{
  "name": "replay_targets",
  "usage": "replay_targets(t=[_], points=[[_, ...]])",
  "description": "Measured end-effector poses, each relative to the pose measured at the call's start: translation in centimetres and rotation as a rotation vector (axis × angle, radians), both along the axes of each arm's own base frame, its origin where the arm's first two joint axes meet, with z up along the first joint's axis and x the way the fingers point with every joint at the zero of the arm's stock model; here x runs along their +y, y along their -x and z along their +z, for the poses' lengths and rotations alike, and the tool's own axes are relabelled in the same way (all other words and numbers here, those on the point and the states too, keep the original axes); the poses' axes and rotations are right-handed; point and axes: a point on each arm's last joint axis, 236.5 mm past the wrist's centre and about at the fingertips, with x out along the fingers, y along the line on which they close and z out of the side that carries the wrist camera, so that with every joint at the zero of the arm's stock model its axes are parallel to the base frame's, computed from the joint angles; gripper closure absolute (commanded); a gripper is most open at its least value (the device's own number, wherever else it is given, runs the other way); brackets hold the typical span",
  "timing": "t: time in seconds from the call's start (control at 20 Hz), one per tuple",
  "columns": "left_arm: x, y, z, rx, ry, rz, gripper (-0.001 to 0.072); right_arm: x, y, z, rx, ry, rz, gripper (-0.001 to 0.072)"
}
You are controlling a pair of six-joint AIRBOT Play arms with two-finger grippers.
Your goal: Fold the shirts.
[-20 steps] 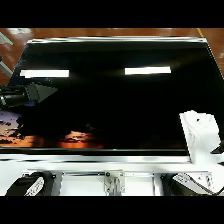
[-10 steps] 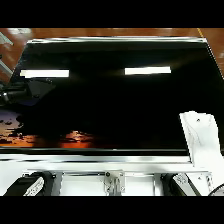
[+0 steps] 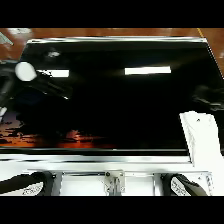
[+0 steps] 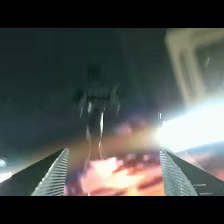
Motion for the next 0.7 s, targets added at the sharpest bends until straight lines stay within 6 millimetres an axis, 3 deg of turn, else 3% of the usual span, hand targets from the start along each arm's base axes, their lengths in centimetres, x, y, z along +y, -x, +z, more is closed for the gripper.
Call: replay_targets(t=[0.1, 0.3, 0.7], points=[[-0.2, 0.0, -1.6, 0.048, -0.048, -0.009, 0.006, 2.6, 0.4, -2.2, 0.092, -0.002, 0.075, 0.0079], [-0.3, 0.1, -2.8, 0.089, -0.09, -0.016, 0.0059, 4.8, 1.0, -3.9, 0.171, -0.003, 0.139, 0.0079], [-0.3, 0.1, -3.3, 0.105, -0.108, -0.017, 0.0058, 5.6, 1.4, -4.5, 0.204, -0.005, 0.159, 0.0079]])
